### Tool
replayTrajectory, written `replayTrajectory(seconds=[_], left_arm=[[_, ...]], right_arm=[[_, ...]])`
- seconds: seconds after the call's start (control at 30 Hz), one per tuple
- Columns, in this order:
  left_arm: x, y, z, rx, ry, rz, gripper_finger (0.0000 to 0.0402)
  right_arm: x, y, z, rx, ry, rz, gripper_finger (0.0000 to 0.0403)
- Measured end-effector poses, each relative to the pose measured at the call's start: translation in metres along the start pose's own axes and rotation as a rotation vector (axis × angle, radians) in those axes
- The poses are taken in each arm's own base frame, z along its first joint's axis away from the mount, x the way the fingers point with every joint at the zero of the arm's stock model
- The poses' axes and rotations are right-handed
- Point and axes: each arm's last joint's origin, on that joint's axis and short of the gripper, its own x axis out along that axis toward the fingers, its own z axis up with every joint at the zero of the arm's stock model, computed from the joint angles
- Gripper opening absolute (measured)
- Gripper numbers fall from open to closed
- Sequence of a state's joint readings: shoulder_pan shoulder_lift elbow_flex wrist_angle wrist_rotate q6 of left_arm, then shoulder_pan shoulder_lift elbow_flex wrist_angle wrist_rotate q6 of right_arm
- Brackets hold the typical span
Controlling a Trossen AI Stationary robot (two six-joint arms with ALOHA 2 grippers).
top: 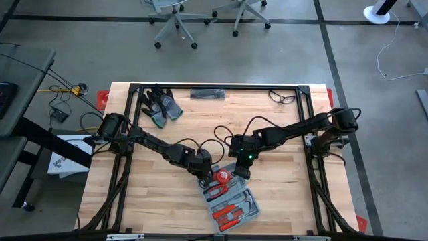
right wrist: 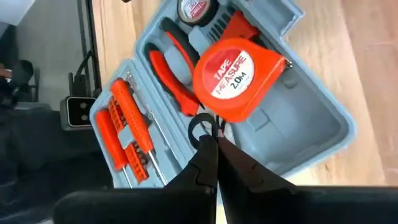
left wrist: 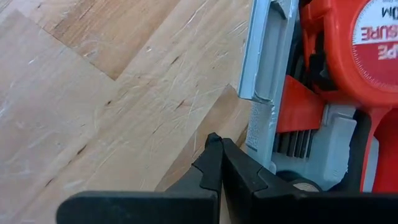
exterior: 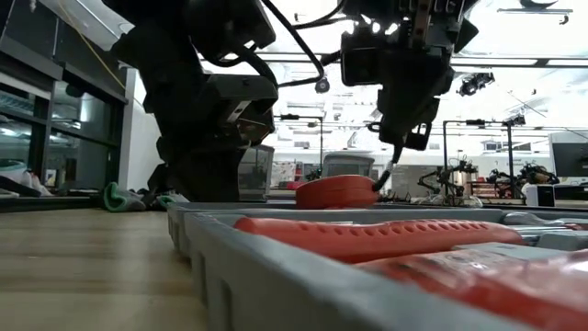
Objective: Prefit tool cases
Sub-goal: Put the tape measure into the gray prefit tool case
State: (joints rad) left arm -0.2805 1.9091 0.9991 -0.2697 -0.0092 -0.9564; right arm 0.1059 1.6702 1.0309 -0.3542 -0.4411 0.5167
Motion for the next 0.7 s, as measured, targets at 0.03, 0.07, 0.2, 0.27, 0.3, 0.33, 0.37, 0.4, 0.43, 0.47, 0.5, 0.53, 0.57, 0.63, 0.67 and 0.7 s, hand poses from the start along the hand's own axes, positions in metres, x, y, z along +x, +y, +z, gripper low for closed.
replayTrajectory(seconds=[0.03,0.07,0.2,0.27,0.3,0.33,0.37,0.4,0.43,0.47,0.5,0.53,0.57,0.63,0.67,0.7], left_arm=[[0.000,0.000,0.000,0.005,-0.001,0.000,0.0000],[0.000,0.000,0.000,0.008,-0.003,0.001,0.0000],[0.000,0.000,0.000,0.023,-0.006,0.001,0.0000],[0.000,0.000,0.001,0.023,-0.005,0.000,0.0000],[0.000,0.000,0.001,0.023,-0.006,0.001,0.0000],[0.000,0.000,0.001,0.023,-0.006,0.000,0.0000],[0.000,0.000,0.001,0.022,-0.006,-0.001,0.0000],[0.000,0.000,0.001,0.022,-0.007,-0.001,0.0000],[0.000,0.000,0.001,0.022,-0.009,-0.003,0.0000],[0.000,0.000,0.001,0.022,-0.010,-0.004,0.0000],[0.000,0.000,0.001,0.022,-0.011,-0.005,0.0000],[0.000,0.000,0.001,0.022,-0.011,-0.005,0.0000],[0.000,0.000,0.001,0.022,-0.012,-0.004,0.0000],[0.000,0.000,0.001,0.022,-0.013,-0.004,0.0000],[0.000,0.000,0.001,0.022,-0.013,-0.004,0.0000],[0.000,0.000,0.001,0.022,-0.013,-0.004,0.0000]], right_arm=[[-0.002,-0.001,0.000,0.003,-0.002,-0.008,0.0000],[-0.004,-0.002,0.000,0.007,-0.003,-0.024,0.0000],[-0.007,-0.012,-0.002,0.020,0.025,-0.091,0.0000],[-0.009,-0.016,-0.002,0.017,0.025,-0.120,0.0000],[-0.009,-0.017,-0.001,0.014,0.020,-0.127,0.0000],[-0.010,-0.018,0.000,0.011,0.014,-0.132,0.0000],[-0.011,-0.020,0.001,0.012,0.007,-0.135,0.0000],[-0.012,-0.022,0.003,0.013,-0.004,-0.138,0.0000],[-0.013,-0.023,0.004,0.015,-0.015,-0.138,0.0000],[-0.014,-0.025,0.006,0.013,-0.023,-0.139,0.0000],[-0.015,-0.027,0.007,0.016,-0.028,-0.140,0.0000],[-0.016,-0.029,0.008,0.019,-0.032,-0.144,0.0000],[-0.017,-0.031,0.009,0.018,-0.035,-0.150,0.0000],[-0.019,-0.036,0.010,0.020,-0.037,-0.166,0.0000],[-0.021,-0.038,0.011,0.020,-0.040,-0.168,0.0000],[-0.022,-0.039,0.012,0.023,-0.045,-0.166,0.0000]])
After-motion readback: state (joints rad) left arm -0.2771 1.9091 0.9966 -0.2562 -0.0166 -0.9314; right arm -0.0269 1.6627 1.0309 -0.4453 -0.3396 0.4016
